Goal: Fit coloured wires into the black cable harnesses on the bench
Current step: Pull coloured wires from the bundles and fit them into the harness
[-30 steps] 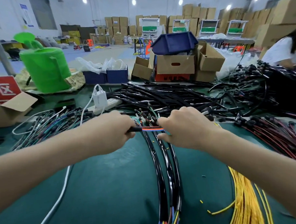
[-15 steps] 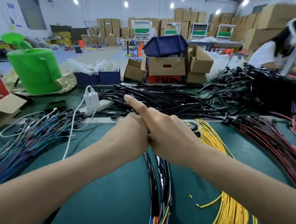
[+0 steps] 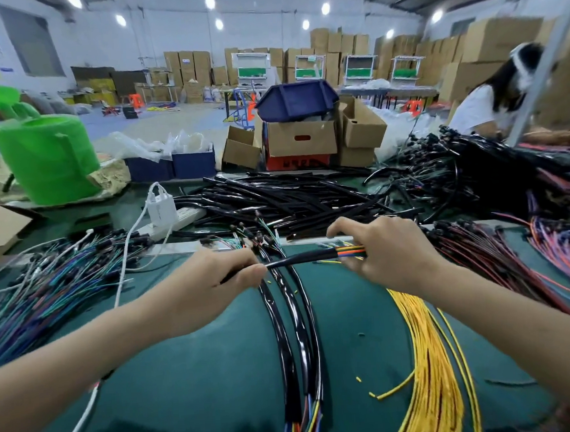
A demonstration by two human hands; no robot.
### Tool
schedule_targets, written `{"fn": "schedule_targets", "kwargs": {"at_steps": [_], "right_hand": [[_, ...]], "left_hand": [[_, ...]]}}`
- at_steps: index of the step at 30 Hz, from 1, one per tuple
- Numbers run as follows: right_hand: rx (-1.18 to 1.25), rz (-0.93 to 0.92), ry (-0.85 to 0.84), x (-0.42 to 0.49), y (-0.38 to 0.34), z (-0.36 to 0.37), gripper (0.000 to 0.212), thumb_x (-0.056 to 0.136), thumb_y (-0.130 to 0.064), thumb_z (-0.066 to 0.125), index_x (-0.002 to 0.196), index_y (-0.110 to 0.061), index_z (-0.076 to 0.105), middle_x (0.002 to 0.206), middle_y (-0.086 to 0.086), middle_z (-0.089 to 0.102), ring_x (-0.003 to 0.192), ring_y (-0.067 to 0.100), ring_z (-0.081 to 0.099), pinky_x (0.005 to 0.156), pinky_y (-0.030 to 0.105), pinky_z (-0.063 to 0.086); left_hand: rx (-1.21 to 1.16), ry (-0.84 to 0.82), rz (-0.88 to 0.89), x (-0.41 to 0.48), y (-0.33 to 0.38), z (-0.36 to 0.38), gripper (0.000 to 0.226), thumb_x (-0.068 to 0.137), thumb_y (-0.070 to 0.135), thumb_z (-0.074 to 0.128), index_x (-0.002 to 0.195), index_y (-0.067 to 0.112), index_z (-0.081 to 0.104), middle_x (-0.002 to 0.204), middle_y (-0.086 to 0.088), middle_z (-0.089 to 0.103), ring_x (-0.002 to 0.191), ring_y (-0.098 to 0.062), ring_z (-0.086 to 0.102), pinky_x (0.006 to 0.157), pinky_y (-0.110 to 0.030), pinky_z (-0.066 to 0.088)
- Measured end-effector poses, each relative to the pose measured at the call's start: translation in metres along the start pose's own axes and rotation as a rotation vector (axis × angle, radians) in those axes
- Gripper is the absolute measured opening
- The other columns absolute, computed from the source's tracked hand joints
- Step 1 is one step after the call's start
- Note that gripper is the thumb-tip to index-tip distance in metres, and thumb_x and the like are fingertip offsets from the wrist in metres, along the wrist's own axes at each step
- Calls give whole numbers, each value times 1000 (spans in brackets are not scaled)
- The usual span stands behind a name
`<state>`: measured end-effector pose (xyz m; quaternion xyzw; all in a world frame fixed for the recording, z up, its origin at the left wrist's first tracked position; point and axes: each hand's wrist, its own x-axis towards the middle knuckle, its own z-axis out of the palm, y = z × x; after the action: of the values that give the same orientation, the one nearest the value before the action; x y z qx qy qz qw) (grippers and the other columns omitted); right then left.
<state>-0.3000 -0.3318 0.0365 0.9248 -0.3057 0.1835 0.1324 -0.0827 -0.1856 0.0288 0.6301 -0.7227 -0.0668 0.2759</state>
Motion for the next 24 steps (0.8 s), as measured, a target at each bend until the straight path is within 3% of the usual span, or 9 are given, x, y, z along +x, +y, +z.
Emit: {"fn": "schedule_targets", "kwargs": {"at_steps": [2, 4, 6, 8, 10, 13, 16, 20, 24], "right_hand": [[-161, -83, -17, -6, -2, 1, 39, 90, -43, 49, 126, -31, 42, 83, 3, 68, 79, 28, 65, 59, 31, 33], [-301, -209, -10, -15, -5, -1, 48, 78, -43, 67, 118, -21, 55, 64, 3, 66, 58, 24, 65, 49, 26, 26], [-341, -276, 24, -23, -12, -3, 54, 53, -44, 85, 96, -15, 67, 38, 1, 51, 31, 19, 50, 38, 19, 16], [-264, -289, 10, -29, -19, -4, 58, 45, -44, 88, 90, -12, 68, 30, -1, 42, 22, 18, 39, 33, 16, 20], [-198, -264, -1, -30, -29, -10, 63, 49, -47, 87, 95, -10, 64, 31, -1, 41, 22, 18, 39, 31, 18, 24], [-251, -250, -15, -26, -38, -18, 64, 64, -50, 78, 108, -12, 53, 41, 1, 51, 33, 22, 51, 35, 22, 18], [-248, -256, 35, -23, -35, -21, 71, 56, -52, 83, 104, -12, 49, 36, 2, 49, 29, 21, 48, 38, 19, 8], [-330, -473, -1, -18, -31, -28, 42, 52, -40, 85, 78, -18, 61, 34, -3, 45, 27, 19, 43, 35, 20, 30], [-284, -529, 11, -22, -25, -30, 20, 69, -28, 74, 72, -21, 55, 54, -5, 58, 51, 20, 58, 53, 28, 44]], "left_hand": [[91, -68, 12, -1, 1, 2, 44, 80, 62, 24, 79, 28, 51, 58, 6, 48, 52, -10, 44, 54, -21, 38], [303, -210, 10, -4, 5, 5, 48, 77, 65, 10, 85, 26, 38, 67, 3, 50, 62, -17, 53, 66, -34, 47], [488, -323, 17, -10, 10, 9, 45, 77, 63, 1, 87, 27, 25, 72, 2, 46, 71, -27, 56, 71, -44, 49], [555, -374, 46, -13, 18, 12, 43, 77, 62, -4, 85, 28, 20, 73, 1, 46, 72, -30, 56, 71, -47, 49], [561, -396, 28, -12, 26, 14, 43, 76, 62, -6, 85, 28, 18, 73, 0, 46, 71, -32, 56, 70, -47, 49], [606, -397, 60, -6, 33, 19, 35, 87, 58, 4, 87, 26, 19, 68, 1, 41, 66, -31, 52, 63, -43, 48], [621, -417, 183, 1, 44, 37, 31, 96, 53, 15, 90, 23, 20, 63, 1, 32, 73, -36, 57, 56, -38, 35], [465, -454, 167, -3, 52, 70, 31, 97, 54, 20, 98, 24, 28, 63, -1, 33, 75, -39, 57, 58, -37, 32], [132, -163, 118, -3, 42, 63, 44, 88, 69, 12, 88, 28, 30, 56, 2, 38, 49, -17, 36, 54, -33, 31]]}}
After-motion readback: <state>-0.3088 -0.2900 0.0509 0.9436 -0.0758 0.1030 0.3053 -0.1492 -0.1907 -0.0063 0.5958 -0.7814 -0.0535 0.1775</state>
